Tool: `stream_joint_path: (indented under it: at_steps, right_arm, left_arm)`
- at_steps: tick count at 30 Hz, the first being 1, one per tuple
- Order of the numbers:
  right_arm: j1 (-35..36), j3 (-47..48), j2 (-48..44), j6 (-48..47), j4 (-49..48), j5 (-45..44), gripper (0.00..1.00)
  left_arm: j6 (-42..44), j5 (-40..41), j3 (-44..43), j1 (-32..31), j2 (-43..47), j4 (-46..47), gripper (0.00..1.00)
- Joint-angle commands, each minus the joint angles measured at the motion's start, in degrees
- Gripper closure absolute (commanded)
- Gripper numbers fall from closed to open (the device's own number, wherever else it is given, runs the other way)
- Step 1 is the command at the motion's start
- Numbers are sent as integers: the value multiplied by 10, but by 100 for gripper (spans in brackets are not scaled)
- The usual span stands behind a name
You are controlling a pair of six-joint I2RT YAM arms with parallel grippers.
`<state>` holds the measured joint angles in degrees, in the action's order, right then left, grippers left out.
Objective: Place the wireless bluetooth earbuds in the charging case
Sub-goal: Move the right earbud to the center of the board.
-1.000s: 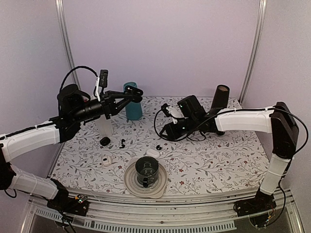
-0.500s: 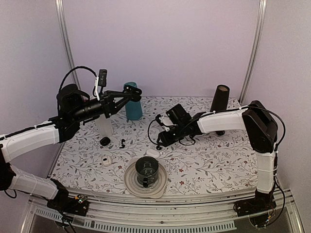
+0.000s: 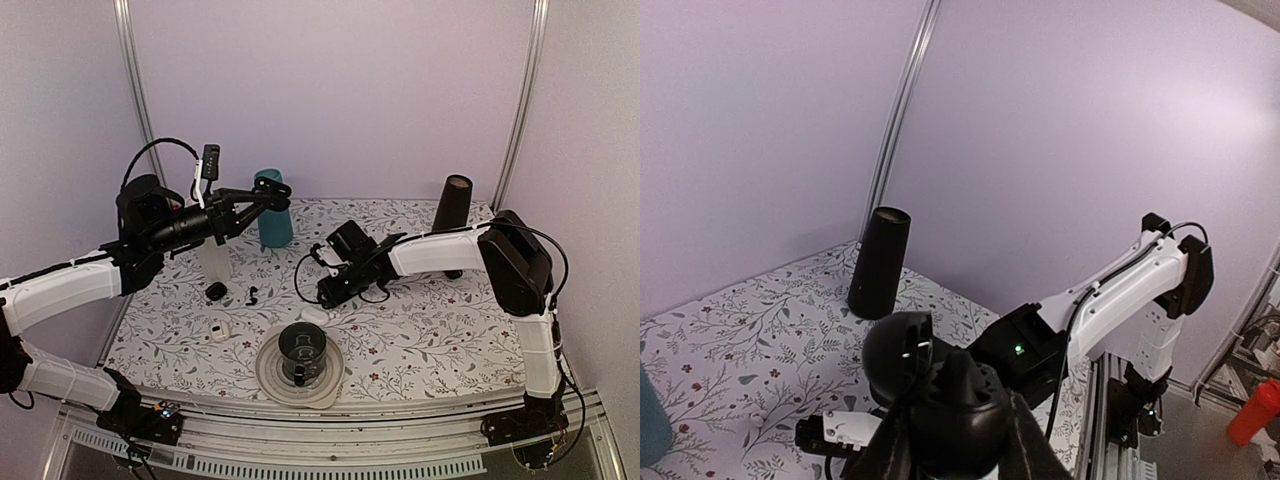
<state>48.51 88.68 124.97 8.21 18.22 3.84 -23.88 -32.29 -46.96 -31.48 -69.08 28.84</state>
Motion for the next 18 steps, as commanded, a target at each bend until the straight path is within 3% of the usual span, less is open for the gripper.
stream_joint_path:
  at_steps: [1,14,18]
  right_arm:
    - [8,24,20,8,24,-33,55]
    - [27,44,40,7,57,-62,57]
    - [25,40,41,11,65,-73,65]
  left_arm:
    - [-1,-2,7,6,15,12,100]
    - [-1,-8,5,8,15,14,100]
    - [0,-8,5,8,16,14,100]
